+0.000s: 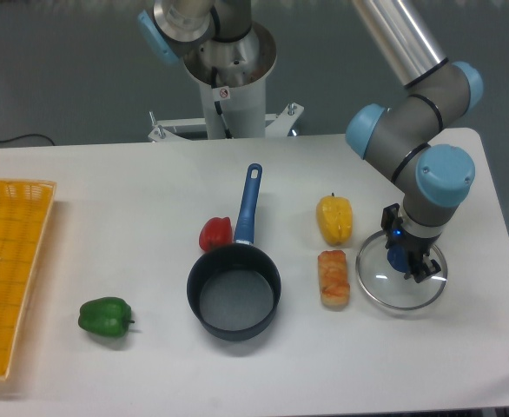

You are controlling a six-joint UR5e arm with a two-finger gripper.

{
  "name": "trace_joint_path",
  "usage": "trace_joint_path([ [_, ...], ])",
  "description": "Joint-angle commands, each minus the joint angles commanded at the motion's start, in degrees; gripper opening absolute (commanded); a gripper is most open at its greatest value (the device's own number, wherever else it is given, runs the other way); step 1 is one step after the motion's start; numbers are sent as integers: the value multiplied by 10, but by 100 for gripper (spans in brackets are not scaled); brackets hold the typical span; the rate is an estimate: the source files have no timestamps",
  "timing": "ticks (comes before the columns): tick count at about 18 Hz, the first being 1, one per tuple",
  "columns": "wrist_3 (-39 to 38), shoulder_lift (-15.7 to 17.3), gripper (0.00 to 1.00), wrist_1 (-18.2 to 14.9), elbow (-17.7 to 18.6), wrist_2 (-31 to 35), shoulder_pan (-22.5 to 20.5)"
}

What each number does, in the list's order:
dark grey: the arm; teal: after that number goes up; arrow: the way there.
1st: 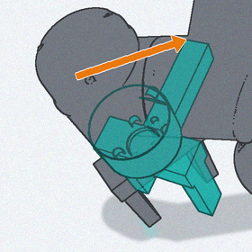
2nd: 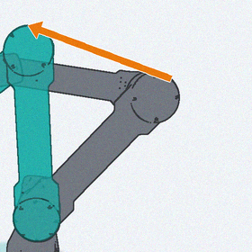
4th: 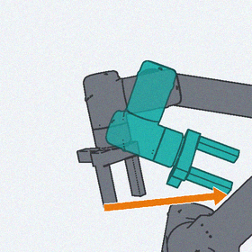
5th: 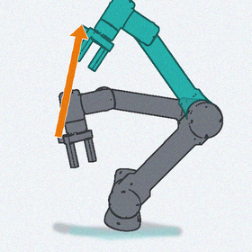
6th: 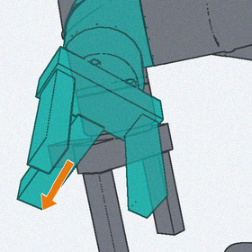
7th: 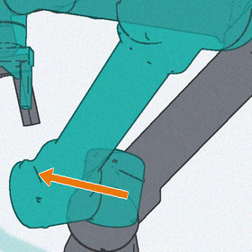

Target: Open the lid

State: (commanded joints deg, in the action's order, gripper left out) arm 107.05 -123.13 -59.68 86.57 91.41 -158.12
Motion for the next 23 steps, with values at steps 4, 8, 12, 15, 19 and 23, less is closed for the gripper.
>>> trace_joint_path([
  [4, -1, -7, 60, 0, 3, 1, 0],
  [8, 0, -11, 60, 0, 4, 0, -4],
  [12, 0, -11, 75, 1, 4, 0, -4],
  [15, -1, -10, 100, 0, 4, 0, -4],
  [19, -9, -9, 100, -3, 4, 0, -4],
  [23, -10, -5, 100, -4, 3, -1, -3],
])
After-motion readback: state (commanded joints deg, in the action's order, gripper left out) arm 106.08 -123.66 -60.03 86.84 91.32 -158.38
